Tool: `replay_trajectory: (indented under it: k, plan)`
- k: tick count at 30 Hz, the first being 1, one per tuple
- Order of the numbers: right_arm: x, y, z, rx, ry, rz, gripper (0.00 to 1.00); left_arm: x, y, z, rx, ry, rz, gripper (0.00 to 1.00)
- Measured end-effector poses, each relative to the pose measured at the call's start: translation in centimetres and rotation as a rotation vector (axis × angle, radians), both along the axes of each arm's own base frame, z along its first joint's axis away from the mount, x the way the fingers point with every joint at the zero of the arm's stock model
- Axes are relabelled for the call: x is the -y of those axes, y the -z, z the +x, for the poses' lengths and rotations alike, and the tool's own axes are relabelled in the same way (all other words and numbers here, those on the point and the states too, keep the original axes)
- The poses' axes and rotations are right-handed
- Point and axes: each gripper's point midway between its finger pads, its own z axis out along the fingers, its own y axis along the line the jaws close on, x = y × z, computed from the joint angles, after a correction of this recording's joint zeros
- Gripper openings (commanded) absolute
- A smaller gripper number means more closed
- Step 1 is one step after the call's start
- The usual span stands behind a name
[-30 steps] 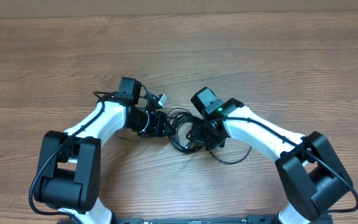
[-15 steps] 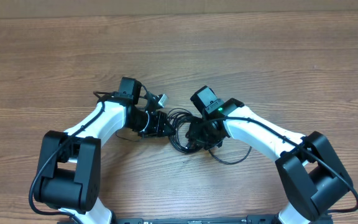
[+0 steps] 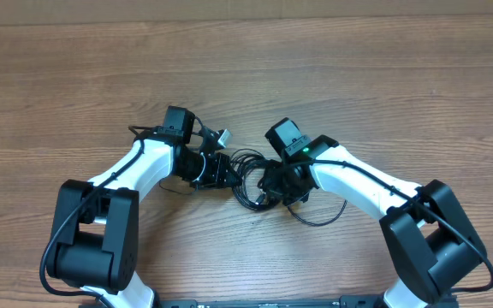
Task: Untangle cables
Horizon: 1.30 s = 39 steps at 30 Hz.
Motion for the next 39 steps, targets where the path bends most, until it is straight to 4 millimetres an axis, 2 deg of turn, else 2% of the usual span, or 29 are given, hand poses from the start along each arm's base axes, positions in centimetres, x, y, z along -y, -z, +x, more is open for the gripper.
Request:
replay_trajectory:
  k: [3,11,12,14,15,24,26,31,39]
  plan:
    - [-0.4,0.0,-0.2,0.001,0.006,-0.003,0.04,0.0,0.0,0.0,0.000,0.000,0.000,0.04]
    - [-1.6,-0.3,0.6,0.048,0.012,0.028,0.05,0.0,0.0,0.0,0.000,0.000,0.000,0.04]
    - [-1.7,-0.3,0.6,0.049,0.014,0.029,0.10,0.0,0.0,0.0,0.000,0.000,0.000,0.04]
    - [-1.6,-0.2,0.6,0.048,0.021,0.025,0.26,0.0,0.0,0.0,0.000,0.000,0.000,0.05]
    - [-1.5,-0.2,0.6,0.047,0.022,0.020,0.27,0.0,0.0,0.0,0.000,0.000,0.000,0.04]
    - [0.3,0.2,0.2,0.012,0.048,-0.034,0.26,0.0,0.0,0.0,0.000,0.000,0.000,0.05]
    - [0.5,0.3,0.1,0.003,0.050,-0.043,0.22,0.0,0.0,0.0,0.000,0.000,0.000,0.05]
    - [0.3,0.3,0.3,0.016,0.050,-0.034,0.14,0.0,0.0,0.0,0.000,0.000,0.000,0.05]
    - [-0.1,0.2,0.6,0.031,0.049,-0.022,0.15,0.0,0.0,0.0,0.001,0.000,0.001,0.05]
